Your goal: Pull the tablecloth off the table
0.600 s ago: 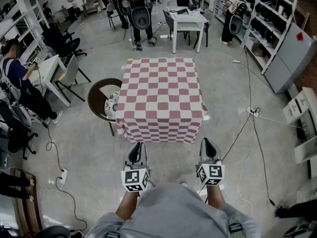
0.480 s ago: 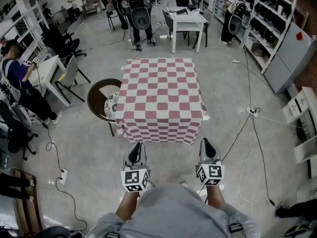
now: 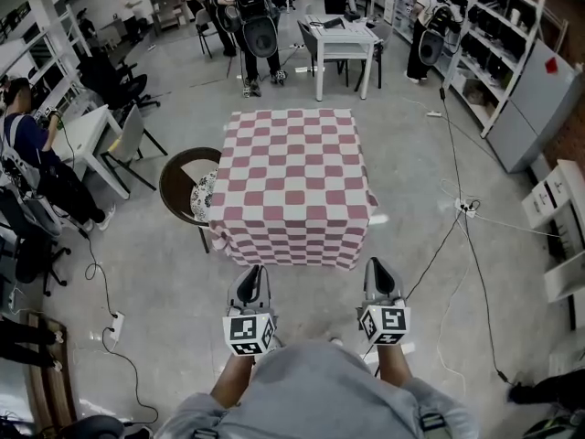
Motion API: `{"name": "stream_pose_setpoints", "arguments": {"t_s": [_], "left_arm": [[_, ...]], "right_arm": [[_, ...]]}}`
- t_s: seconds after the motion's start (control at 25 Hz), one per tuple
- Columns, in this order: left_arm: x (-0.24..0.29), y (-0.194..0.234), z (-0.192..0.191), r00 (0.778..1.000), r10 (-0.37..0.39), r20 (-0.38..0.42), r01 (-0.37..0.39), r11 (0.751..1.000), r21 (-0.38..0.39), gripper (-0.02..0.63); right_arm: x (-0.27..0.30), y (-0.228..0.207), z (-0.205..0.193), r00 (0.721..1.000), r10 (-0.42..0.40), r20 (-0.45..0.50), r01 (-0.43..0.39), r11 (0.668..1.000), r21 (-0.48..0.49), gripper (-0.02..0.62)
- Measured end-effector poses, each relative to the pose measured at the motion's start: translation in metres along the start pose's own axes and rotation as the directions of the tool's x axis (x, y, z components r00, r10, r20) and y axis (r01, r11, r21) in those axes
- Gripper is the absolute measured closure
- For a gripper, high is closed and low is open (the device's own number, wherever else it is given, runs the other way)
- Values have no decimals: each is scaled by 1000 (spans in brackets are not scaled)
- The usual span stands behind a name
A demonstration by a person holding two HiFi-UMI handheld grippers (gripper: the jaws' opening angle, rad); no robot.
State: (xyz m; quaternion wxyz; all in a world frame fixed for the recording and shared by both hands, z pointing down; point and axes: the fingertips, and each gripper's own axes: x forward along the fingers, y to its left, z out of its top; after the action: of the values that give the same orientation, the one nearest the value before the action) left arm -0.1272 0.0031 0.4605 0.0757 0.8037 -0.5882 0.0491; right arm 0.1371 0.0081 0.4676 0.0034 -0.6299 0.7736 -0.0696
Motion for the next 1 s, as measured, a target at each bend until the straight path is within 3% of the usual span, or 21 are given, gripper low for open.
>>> {"name": "stream_pose_setpoints", "arguments": {"t_s": [0.4,0.76,1.0], "left_arm": [[13,-48,-14,1000,1,-6,-1,1000,5,571],[16,-111,-29,998,3,-57,-4,1000,-9,571],[25,-126,-37,997,-6,-79,6,1000,7,571]], "right_arm": [[-12,-21,-5,996,92,23,-90,993,-76,592],[-26,-50,-17,984,169,-57,-172,982,-71,592],[-18,-49,-34,971,217,-104,-225,972,-73,592]]}}
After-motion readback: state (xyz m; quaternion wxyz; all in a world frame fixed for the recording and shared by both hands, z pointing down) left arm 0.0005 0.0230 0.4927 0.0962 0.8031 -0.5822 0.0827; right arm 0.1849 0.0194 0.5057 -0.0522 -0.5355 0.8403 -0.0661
